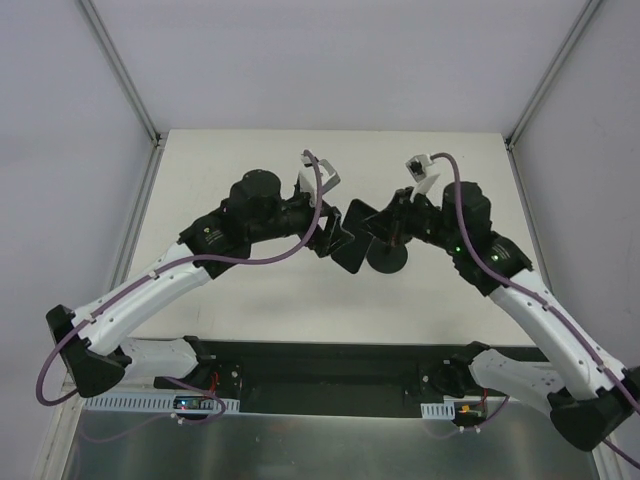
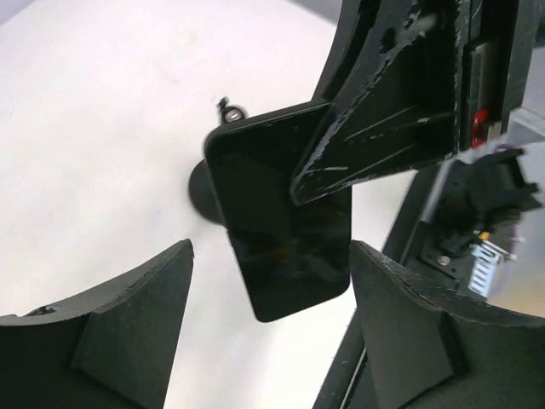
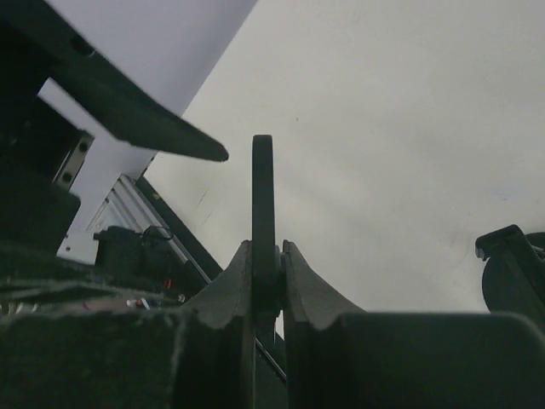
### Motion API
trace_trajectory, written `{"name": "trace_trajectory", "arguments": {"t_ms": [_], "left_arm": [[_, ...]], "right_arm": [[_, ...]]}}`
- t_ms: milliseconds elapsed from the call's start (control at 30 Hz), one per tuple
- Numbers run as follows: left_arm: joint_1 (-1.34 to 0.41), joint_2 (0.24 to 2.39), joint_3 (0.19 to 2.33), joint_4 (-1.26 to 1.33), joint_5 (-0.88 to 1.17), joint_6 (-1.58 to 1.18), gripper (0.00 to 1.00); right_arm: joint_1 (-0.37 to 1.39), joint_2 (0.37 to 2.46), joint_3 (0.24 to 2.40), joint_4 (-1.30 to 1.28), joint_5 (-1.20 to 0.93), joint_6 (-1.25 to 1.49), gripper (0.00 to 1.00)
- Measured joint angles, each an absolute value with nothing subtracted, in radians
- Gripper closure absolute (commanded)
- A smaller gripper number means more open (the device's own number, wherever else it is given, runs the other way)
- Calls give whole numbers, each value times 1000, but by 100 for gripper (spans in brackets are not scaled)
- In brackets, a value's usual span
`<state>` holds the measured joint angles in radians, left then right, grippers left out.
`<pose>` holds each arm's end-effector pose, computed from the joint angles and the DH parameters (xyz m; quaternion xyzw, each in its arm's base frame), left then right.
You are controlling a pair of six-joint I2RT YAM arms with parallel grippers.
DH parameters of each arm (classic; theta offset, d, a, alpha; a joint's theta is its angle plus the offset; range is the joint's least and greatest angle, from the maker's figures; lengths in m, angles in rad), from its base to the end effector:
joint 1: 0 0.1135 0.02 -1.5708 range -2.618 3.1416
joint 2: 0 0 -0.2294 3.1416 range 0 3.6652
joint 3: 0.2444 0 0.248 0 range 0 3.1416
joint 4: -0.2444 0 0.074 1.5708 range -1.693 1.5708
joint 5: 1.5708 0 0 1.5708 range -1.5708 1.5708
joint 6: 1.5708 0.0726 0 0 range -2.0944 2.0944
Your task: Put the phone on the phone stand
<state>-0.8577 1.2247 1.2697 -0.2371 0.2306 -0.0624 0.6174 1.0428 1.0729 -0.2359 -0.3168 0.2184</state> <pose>0.1980 -0.2543 0.3724 0.3643 0.6784 -0.3601 0.5267 0.2178 0.1823 0.3497 -0.2494 0.7314 0.3646 0.5196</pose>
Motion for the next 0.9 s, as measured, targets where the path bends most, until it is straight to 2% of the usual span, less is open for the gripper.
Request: {"name": "trace_trajectory", "arguments": {"t_ms": [100, 200, 500, 567, 633, 700, 833, 867, 900], "left_arm": [[-858, 1174, 1261, -204, 317, -60, 17], [-856, 1162, 1261, -173, 447, -60, 19], [-857, 1254, 1264, -159, 886, -79, 68], [-852, 1280, 1270, -154, 949, -94, 79], [-850, 1302, 1275, -150, 995, -103, 86], [-849, 1317, 1277, -146, 1025, -112, 100], [-849, 1326, 1280, -146, 1063, -130, 100], [-849, 1325, 1280, -146, 1065, -131, 100], [-849, 1325, 1280, -146, 1064, -131, 100]], "right_arm": [[598, 931, 1055, -258, -410, 140, 99], [597, 856, 1049, -282, -505, 85, 99], [597, 791, 1028, -305, -694, 24, 99], [598, 792, 1027, -305, -720, 23, 99], [599, 792, 1027, -303, -745, 20, 99], [600, 794, 1027, -299, -761, 21, 99], [601, 800, 1027, -292, -789, 10, 98], [601, 801, 1027, -290, -793, 10, 75], [601, 801, 1027, -289, -793, 10, 61]]}}
